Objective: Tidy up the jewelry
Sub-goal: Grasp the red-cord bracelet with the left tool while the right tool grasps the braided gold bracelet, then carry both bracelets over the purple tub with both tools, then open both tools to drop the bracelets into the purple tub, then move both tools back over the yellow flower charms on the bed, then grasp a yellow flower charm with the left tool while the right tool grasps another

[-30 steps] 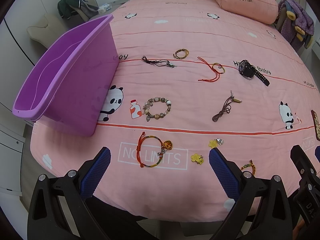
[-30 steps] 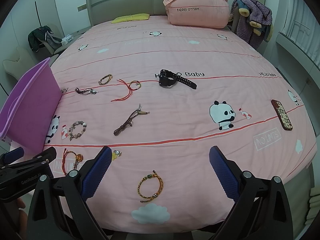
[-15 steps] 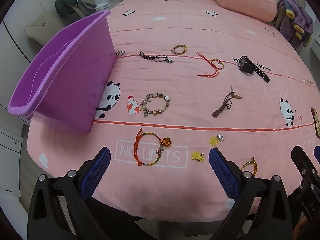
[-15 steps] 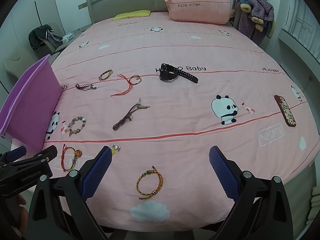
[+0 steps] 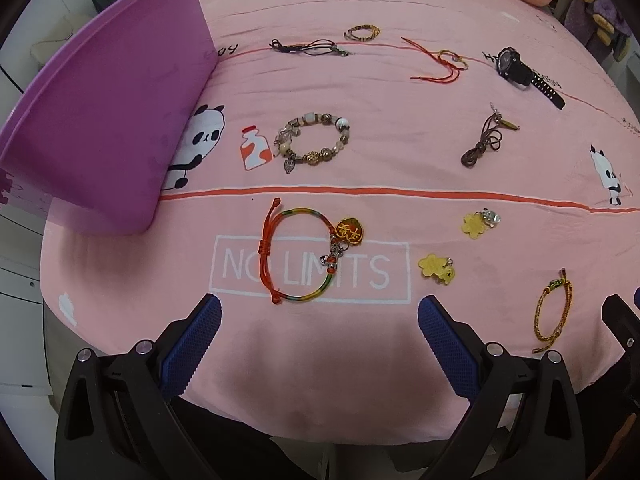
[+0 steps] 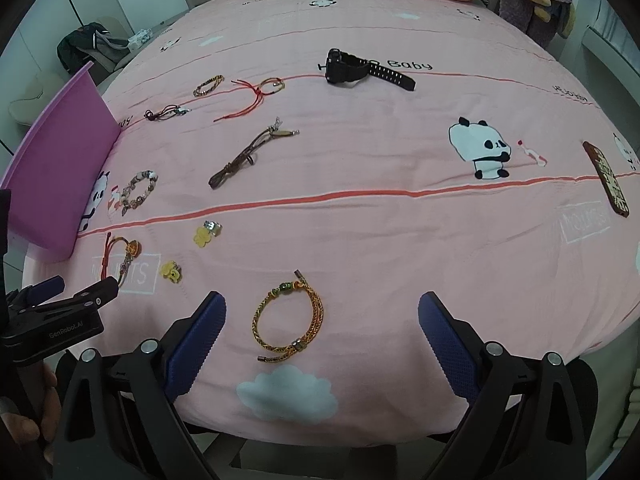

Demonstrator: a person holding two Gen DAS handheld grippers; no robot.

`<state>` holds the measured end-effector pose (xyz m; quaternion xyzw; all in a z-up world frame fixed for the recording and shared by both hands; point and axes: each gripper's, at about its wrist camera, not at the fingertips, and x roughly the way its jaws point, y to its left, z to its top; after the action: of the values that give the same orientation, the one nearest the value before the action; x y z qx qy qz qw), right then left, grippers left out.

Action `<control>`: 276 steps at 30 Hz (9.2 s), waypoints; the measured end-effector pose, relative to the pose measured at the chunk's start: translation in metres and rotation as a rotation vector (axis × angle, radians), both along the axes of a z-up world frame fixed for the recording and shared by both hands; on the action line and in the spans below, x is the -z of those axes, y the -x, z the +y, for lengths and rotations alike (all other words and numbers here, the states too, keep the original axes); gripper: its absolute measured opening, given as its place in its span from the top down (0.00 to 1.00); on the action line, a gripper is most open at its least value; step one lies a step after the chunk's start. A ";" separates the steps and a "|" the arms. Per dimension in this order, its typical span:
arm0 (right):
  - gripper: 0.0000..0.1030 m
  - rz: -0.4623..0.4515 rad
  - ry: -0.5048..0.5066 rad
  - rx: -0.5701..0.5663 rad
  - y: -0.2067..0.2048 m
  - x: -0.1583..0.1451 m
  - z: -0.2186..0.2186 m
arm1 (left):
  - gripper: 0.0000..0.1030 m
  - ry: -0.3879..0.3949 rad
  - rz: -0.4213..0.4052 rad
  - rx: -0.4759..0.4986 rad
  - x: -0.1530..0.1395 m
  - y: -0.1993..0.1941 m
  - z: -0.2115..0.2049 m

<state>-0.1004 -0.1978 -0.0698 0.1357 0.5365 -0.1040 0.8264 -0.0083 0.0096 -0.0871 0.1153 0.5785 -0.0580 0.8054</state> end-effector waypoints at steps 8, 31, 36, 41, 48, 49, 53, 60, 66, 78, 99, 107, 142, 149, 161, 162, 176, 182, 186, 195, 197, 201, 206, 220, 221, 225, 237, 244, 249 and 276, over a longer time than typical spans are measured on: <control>0.10 0.052 -0.002 -0.022 -0.001 0.030 -0.003 | 0.06 0.056 -0.020 0.029 0.014 0.001 -0.007; 0.10 0.099 0.034 -0.050 -0.009 0.059 0.000 | 0.07 0.056 -0.017 -0.080 0.048 -0.030 0.021; 0.10 0.098 0.035 -0.050 -0.010 0.059 0.000 | 0.07 0.064 -0.014 -0.079 0.050 -0.028 0.022; 0.10 0.107 0.051 -0.061 -0.012 0.063 0.002 | 0.07 0.065 -0.016 -0.077 0.053 -0.027 0.021; 0.18 0.111 0.068 -0.078 -0.015 0.066 0.007 | 0.06 0.085 -0.031 -0.075 0.060 -0.027 0.024; 0.19 0.113 0.068 -0.081 -0.015 0.067 0.008 | 0.06 0.085 -0.033 -0.076 0.061 -0.027 0.024; 0.22 0.111 0.070 -0.091 -0.017 0.069 0.009 | 0.07 0.102 -0.041 -0.089 0.062 -0.028 0.026; 0.56 0.107 0.090 -0.124 -0.018 0.065 0.018 | 0.38 0.096 -0.045 -0.024 0.053 -0.022 0.013; 0.94 0.099 0.053 -0.141 -0.017 0.064 0.019 | 0.71 0.121 -0.037 0.010 0.049 -0.020 0.007; 0.95 0.028 -0.006 -0.112 -0.011 0.036 0.011 | 0.92 0.201 -0.018 -0.012 0.027 -0.018 0.016; 0.95 -0.238 -0.028 -0.276 -0.079 -0.094 0.065 | 0.92 0.313 -0.227 -0.031 -0.109 -0.039 0.055; 0.95 -0.370 -0.065 -0.425 -0.142 -0.151 0.137 | 0.92 0.257 -0.345 -0.139 -0.166 -0.074 0.119; 0.75 -0.230 -0.049 -0.662 -0.299 -0.125 0.338 | 0.53 0.106 -0.263 -0.473 -0.118 -0.171 0.275; 0.65 -0.278 -0.014 -0.633 -0.294 -0.133 0.323 | 0.20 0.071 -0.299 -0.511 -0.123 -0.163 0.281; 0.59 -0.322 -0.085 -0.587 -0.266 -0.152 0.278 | 0.12 0.069 -0.328 -0.518 -0.138 -0.134 0.266; 0.57 -0.327 -0.088 -0.586 -0.261 -0.154 0.273 | 0.12 0.069 -0.328 -0.515 -0.139 -0.130 0.263; 0.38 -0.383 -0.068 -0.490 -0.184 -0.164 0.168 | 0.08 0.118 -0.351 -0.438 -0.154 -0.067 0.205; 0.36 -0.369 -0.048 -0.386 -0.144 -0.147 0.109 | 0.07 0.196 -0.363 -0.371 -0.154 -0.038 0.160; 0.36 -0.344 -0.044 -0.334 -0.118 -0.126 0.074 | 0.07 0.222 -0.348 -0.319 -0.142 -0.024 0.125; 0.36 -0.280 -0.012 -0.319 -0.077 -0.070 0.033 | 0.07 0.178 -0.280 -0.242 -0.080 0.002 0.052; 0.36 -0.268 -0.007 -0.331 -0.071 -0.055 0.029 | 0.07 0.173 -0.272 -0.240 -0.064 0.010 0.043; 0.36 -0.254 -0.003 -0.357 -0.065 -0.031 0.024 | 0.07 0.157 -0.222 -0.229 -0.037 0.016 0.030; 0.36 -0.237 -0.006 -0.411 -0.064 -0.003 0.024 | 0.07 0.183 -0.182 -0.256 -0.013 0.024 0.019; 0.36 -0.197 -0.019 -0.537 -0.083 0.042 0.030 | 0.07 0.130 -0.131 -0.250 0.026 0.021 -0.007; 0.36 -0.196 -0.018 -0.545 -0.084 0.043 0.030 | 0.07 0.130 -0.129 -0.249 0.028 0.020 -0.008; 0.36 -0.194 -0.016 -0.581 -0.087 0.049 0.029 | 0.07 0.138 -0.129 -0.245 0.031 0.019 -0.009; 0.38 -0.180 0.007 -0.663 -0.099 0.060 0.036 | 0.08 0.139 -0.124 -0.259 0.044 0.014 -0.008; 0.54 -0.178 0.043 -0.724 -0.102 0.063 0.046 | 0.15 0.138 -0.123 -0.217 0.050 0.012 -0.017; 0.61 -0.175 0.036 -0.739 -0.104 0.064 0.048 | 0.20 0.158 -0.123 -0.214 0.051 0.009 -0.017; 0.88 -0.219 -0.085 -0.599 -0.093 0.058 0.020 | 0.89 0.304 -0.149 -0.139 0.037 0.003 -0.015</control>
<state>-0.0078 -0.1776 -0.1277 0.0165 0.4642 0.1819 0.8667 -0.0118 -0.0052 -0.1238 -0.0441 0.5085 -0.0803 0.8562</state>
